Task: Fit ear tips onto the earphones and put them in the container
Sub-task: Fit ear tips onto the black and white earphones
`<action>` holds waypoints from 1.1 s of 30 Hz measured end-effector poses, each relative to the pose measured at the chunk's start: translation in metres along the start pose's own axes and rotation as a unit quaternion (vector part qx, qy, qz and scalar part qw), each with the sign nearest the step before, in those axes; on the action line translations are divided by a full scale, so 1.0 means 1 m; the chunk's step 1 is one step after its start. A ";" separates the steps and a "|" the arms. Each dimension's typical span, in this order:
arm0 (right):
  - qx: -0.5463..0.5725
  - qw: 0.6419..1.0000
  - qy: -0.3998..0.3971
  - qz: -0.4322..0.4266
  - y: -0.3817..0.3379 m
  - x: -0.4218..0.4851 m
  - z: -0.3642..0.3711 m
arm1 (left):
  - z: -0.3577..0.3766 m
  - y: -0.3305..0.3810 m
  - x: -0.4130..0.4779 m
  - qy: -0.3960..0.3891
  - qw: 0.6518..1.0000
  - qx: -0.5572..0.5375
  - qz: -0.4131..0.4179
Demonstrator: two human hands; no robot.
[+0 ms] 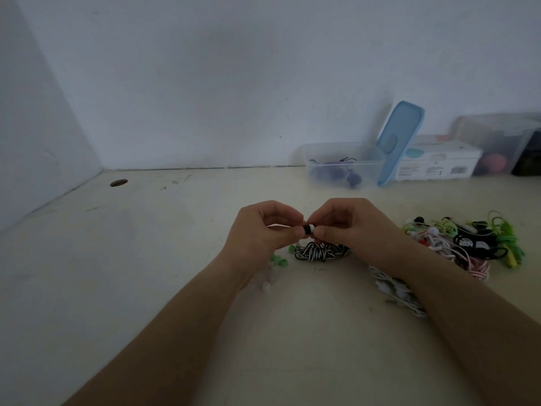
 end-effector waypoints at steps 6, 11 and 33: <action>-0.010 1.000 0.005 -0.002 0.000 0.000 0.000 | 0.001 0.001 0.000 0.005 1.000 -0.009 0.007; -0.022 1.000 0.015 -0.002 -0.001 0.000 -0.001 | 0.001 0.002 0.000 0.016 1.000 0.004 0.017; -0.001 0.997 0.048 0.064 -0.008 -0.006 -0.006 | 0.006 0.007 0.001 -0.045 0.998 0.009 0.041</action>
Point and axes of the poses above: each hand's wrist, its own x-axis towards the middle knuckle, its own z-axis out of the palm, y = z × x, the point moved 6 cm from there along x, towards the middle knuckle, and after that the axes turned 4 degrees about -z, right-handed, at the moved point
